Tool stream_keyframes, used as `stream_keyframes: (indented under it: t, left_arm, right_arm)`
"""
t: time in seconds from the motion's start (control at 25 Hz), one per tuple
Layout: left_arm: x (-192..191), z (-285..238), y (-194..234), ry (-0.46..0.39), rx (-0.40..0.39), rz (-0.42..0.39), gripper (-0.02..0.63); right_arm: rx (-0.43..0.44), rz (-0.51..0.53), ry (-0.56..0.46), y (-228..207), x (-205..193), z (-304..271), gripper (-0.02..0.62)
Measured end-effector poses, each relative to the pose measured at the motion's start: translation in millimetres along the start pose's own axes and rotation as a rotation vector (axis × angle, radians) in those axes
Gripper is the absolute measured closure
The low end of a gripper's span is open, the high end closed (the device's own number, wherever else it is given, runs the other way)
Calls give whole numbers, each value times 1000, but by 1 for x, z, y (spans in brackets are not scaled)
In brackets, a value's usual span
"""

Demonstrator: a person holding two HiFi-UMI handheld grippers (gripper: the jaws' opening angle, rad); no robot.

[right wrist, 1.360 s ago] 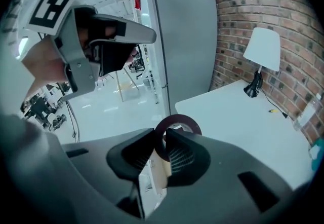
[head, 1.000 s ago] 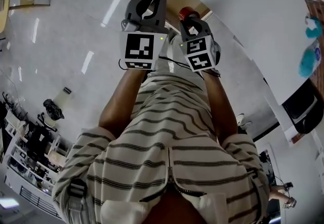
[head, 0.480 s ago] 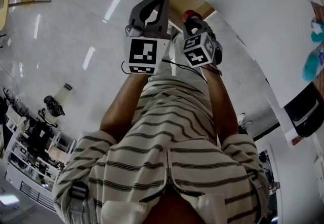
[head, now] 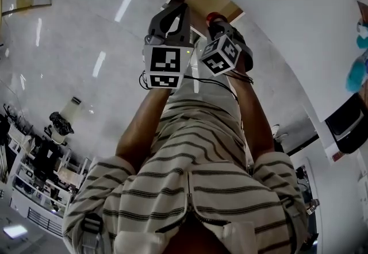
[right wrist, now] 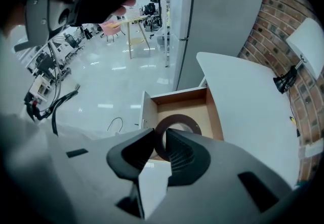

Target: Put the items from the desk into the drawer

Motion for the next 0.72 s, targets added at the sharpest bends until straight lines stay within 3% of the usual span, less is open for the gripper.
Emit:
stream_keyframes:
  t: [0.44,0.72]
  left_arm:
    - [-59,-20,3,272,-9,58,598]
    - [-86,-42,0,365,-31,97,598]
  right_arm:
    - [20,9,28,4,-23,-27,515]
    - [32,3,46,4,-38,-44,515]
Point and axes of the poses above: the fingertips, and each gripper's own axes: z backward along the fingers, y to its left, x out of its top, the point moved 9 cm from there along z, backward along the fingers, and after that the axes turned 14 degrees about -y, right-handed, at the moved point
